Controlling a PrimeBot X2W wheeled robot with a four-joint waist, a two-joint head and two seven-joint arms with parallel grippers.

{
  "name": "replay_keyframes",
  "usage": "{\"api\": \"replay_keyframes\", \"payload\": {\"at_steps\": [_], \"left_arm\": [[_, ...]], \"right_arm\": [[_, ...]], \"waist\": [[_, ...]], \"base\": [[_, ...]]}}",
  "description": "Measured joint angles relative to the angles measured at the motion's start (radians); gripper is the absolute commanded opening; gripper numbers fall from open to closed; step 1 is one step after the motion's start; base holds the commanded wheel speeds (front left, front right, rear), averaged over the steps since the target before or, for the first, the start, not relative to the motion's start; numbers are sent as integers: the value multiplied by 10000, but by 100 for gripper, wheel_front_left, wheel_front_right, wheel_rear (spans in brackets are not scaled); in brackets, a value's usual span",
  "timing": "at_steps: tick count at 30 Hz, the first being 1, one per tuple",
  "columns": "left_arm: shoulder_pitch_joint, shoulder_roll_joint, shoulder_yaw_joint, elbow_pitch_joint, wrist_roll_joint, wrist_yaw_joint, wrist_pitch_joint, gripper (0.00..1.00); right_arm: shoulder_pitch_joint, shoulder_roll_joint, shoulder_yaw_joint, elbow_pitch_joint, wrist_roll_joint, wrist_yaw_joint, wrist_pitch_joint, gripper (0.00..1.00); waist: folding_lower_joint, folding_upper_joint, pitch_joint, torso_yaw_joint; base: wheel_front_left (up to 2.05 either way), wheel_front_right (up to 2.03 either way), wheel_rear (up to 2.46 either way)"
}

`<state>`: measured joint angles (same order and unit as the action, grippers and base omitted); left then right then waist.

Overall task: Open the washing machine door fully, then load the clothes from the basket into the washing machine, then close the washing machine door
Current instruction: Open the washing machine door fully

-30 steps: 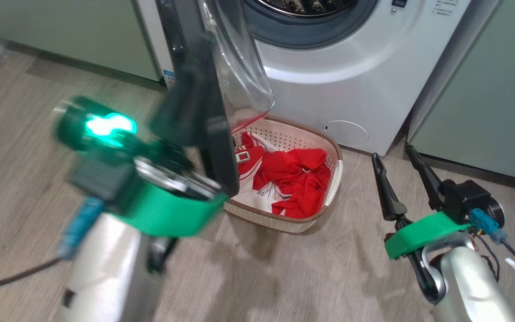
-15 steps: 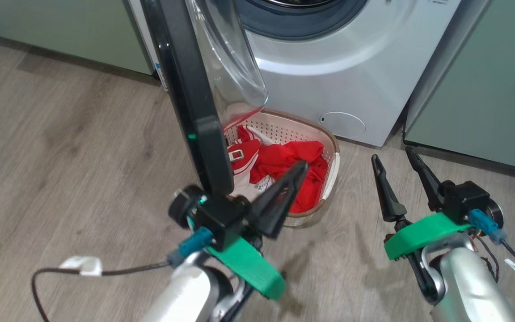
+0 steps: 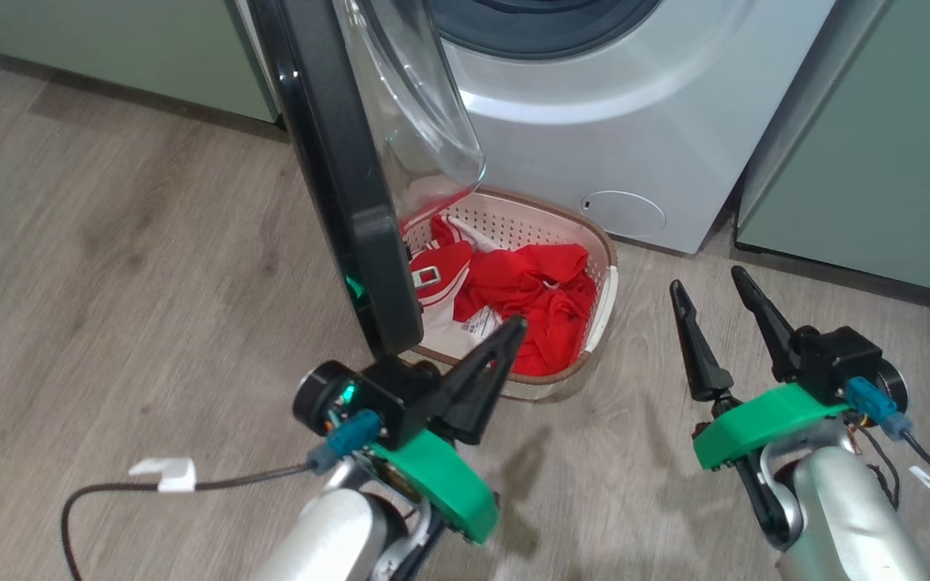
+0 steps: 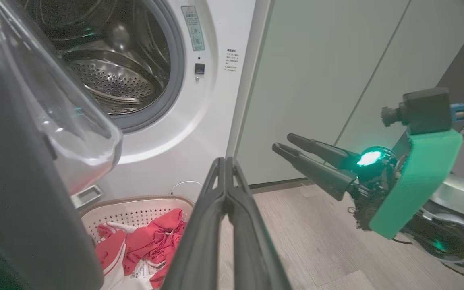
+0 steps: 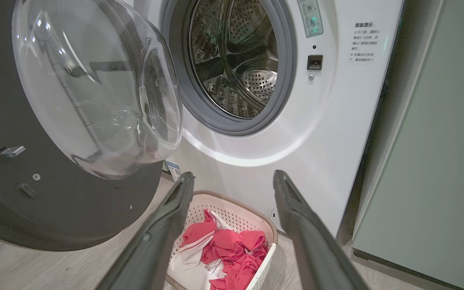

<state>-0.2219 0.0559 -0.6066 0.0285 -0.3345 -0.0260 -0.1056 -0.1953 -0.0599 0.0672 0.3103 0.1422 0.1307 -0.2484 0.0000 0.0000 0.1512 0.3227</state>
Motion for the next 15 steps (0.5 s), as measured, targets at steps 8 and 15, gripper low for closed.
{"api": "replay_keyframes", "payload": {"at_steps": [8,15], "left_arm": [[-163,178,642,608,-188,219,-119,0],[-510,288,1080,1035,-349,393,-240,0]], "right_arm": [[-4,0,21,81,84,0,-15,100],[-6,0,27,117,86,0,-15,100]], "waist": [[0,0,-36,-24],[0,0,-36,-50]], "base": [[0,0,0],[0,0,0]]}}
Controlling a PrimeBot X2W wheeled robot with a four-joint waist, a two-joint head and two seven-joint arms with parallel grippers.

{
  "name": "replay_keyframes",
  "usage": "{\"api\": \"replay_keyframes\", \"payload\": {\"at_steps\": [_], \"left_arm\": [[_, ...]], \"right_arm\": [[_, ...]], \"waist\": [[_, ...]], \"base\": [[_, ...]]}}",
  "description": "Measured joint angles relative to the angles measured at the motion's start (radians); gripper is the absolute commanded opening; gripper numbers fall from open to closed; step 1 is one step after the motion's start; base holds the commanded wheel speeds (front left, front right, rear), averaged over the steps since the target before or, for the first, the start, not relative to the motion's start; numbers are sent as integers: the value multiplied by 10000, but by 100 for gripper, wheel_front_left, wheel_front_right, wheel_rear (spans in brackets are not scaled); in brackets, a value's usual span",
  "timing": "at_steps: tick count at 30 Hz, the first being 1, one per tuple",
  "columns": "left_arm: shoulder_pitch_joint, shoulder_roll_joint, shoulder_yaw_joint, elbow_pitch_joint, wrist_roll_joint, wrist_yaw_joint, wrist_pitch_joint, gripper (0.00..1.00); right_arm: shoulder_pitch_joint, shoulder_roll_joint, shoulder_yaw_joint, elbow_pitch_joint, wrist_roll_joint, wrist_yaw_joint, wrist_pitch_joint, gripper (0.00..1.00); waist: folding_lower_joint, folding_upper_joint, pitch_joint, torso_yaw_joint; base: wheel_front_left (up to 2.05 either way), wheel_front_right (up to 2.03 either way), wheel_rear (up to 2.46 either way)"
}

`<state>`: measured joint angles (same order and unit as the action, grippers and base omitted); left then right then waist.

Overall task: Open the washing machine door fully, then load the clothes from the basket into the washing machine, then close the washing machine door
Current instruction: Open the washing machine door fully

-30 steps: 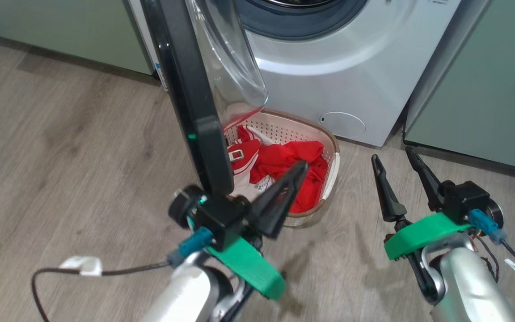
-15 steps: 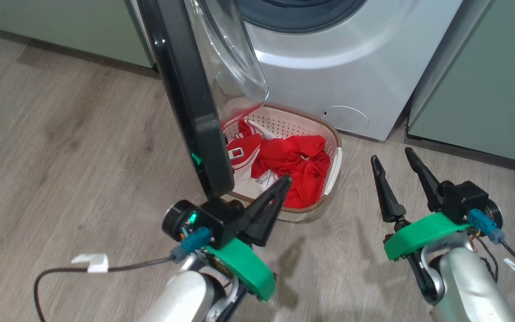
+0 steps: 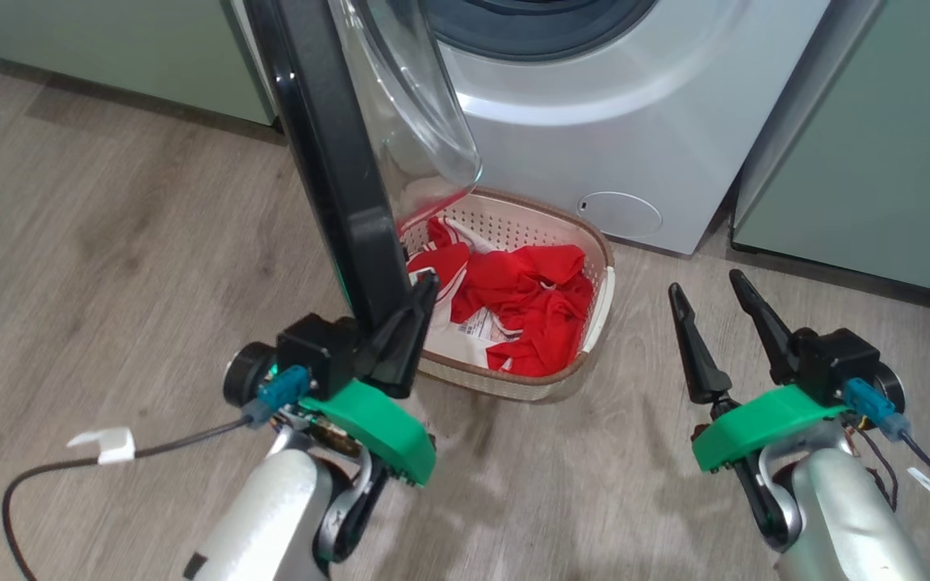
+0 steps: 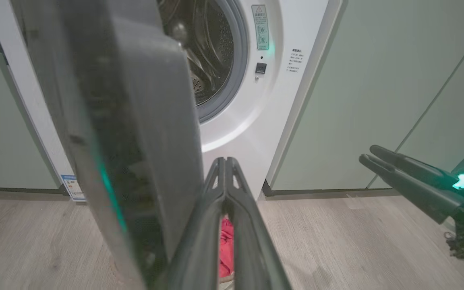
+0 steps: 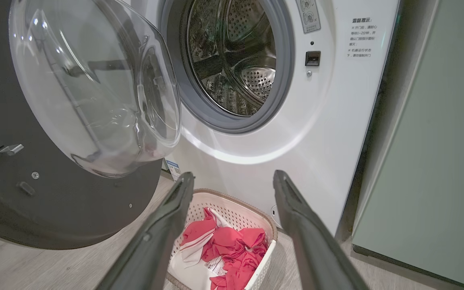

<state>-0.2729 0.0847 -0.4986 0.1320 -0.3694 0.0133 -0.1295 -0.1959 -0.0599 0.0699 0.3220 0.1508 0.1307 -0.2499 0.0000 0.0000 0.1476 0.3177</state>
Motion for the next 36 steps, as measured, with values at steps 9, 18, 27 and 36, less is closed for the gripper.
{"api": "replay_keyframes", "payload": {"at_steps": [9,18,27,36], "left_arm": [[-41,54,127,309,-107,17,-144,0],[86,50,100,217,-215,244,-186,0],[564,161,247,-15,-456,531,-167,0],[741,353,721,-58,-725,805,-194,0]], "right_arm": [[-2,0,13,29,-2,0,0,100],[-1,0,-71,35,-6,0,0,100],[-2,0,-165,35,-21,0,2,100],[-61,2,-151,25,-40,0,31,100]], "waist": [[0,0,-5,16],[0,0,-19,318],[0,0,27,914],[0,0,90,1298]], "base": [[0,0,0],[0,0,0],[0,0,0],[0,0,0]]}}
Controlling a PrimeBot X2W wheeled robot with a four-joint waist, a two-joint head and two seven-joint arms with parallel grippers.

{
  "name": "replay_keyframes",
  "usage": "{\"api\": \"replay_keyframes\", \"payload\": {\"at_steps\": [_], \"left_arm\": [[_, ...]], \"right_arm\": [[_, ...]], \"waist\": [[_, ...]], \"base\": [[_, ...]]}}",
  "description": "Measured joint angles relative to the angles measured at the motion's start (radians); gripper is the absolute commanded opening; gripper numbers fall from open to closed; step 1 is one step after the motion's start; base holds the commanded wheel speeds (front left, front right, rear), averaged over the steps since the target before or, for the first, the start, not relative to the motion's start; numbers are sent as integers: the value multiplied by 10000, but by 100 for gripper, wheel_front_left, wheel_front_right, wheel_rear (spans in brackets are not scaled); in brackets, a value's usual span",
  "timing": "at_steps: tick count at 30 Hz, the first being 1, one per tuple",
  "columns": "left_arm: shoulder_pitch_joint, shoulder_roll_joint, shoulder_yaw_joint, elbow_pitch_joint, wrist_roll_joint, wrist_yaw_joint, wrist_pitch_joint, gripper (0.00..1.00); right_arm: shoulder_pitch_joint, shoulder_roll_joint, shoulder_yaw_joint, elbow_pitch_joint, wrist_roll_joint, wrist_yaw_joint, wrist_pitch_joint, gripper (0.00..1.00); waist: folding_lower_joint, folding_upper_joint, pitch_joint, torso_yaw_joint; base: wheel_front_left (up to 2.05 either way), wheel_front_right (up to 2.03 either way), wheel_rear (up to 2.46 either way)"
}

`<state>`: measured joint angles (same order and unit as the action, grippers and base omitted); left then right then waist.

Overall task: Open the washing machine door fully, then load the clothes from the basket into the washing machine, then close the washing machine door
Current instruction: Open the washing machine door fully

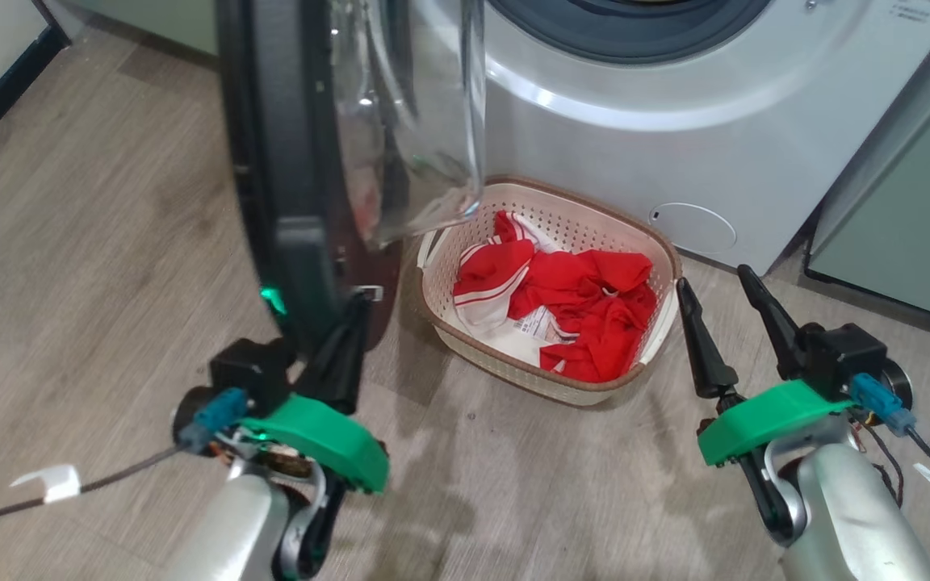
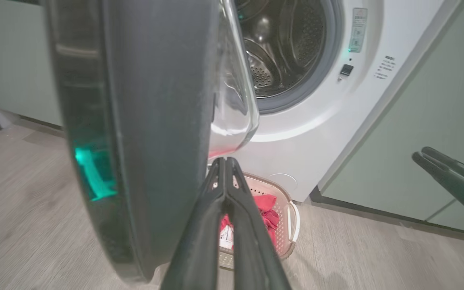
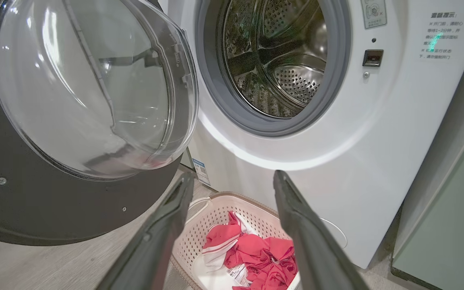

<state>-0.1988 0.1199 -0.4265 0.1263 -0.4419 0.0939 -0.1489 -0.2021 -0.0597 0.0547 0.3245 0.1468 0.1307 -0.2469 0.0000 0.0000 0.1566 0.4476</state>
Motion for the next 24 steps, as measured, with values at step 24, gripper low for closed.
{"api": "replay_keyframes", "payload": {"at_steps": [24], "left_arm": [[-965,650,3262,1971,-1421,221,-1043,0]], "right_arm": [[-458,-12,-82,-554,-489,0,466,100]], "waist": [[0,0,966,-139]], "base": [[0,0,0]]}}
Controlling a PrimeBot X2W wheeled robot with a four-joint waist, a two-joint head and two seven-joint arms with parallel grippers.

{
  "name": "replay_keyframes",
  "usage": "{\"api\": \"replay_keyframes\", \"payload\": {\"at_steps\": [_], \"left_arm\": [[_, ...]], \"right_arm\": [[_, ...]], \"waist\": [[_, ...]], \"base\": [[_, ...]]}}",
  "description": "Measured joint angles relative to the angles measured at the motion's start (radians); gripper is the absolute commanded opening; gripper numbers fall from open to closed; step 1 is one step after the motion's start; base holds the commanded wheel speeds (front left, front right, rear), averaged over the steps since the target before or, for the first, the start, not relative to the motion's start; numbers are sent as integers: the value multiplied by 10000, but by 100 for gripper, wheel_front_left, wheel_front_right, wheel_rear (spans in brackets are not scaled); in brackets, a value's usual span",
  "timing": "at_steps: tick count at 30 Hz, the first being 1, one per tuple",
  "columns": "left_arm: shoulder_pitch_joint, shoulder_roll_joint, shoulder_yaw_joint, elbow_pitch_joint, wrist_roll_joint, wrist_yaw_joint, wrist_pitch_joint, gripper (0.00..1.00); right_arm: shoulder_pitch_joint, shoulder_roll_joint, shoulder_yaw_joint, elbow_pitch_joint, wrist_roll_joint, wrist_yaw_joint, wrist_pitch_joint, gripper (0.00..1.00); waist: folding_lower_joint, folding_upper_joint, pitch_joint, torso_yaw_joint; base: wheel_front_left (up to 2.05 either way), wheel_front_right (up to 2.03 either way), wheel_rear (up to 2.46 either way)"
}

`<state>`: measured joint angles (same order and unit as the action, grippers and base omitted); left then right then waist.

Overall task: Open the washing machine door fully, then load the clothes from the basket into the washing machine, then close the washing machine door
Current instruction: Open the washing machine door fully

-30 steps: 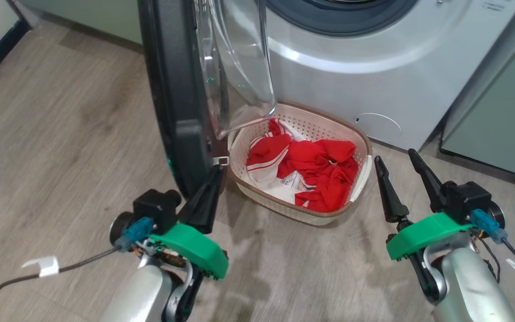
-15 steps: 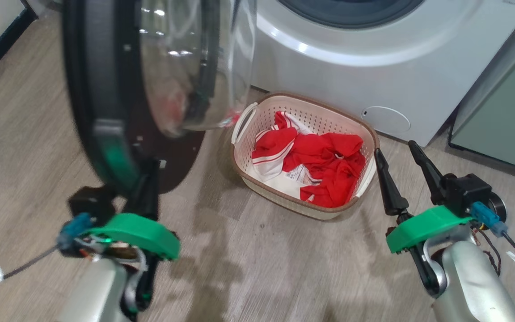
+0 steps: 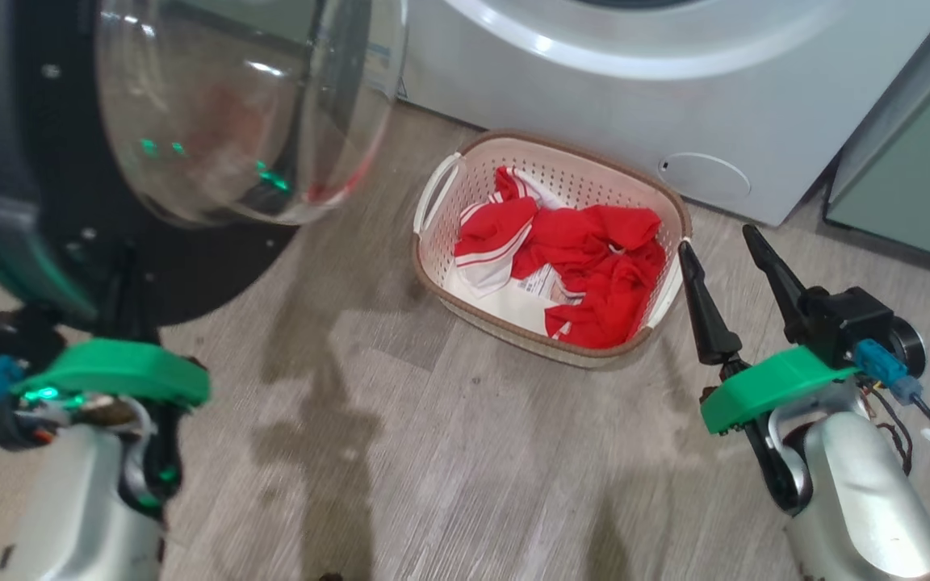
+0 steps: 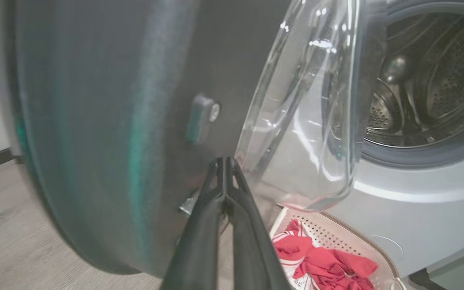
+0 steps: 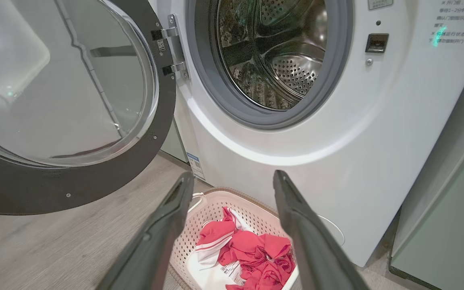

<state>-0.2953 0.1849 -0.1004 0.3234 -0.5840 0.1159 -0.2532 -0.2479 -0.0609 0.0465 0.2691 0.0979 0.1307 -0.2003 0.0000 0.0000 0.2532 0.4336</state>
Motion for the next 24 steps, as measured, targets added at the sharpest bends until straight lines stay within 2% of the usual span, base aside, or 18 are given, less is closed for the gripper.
{"api": "replay_keyframes", "payload": {"at_steps": [7,24], "left_arm": [[-744,61,1396,1007,-115,-276,-44,0],[-2511,105,4431,3158,920,-1643,-38,0]], "right_arm": [[-115,-86,23,-249,-17,0,249,100],[-472,-339,-15,-867,-190,0,744,100]], "waist": [[1,0,386,-56],[0,0,1099,-85]], "base": [[0,0,0],[0,0,0]]}}
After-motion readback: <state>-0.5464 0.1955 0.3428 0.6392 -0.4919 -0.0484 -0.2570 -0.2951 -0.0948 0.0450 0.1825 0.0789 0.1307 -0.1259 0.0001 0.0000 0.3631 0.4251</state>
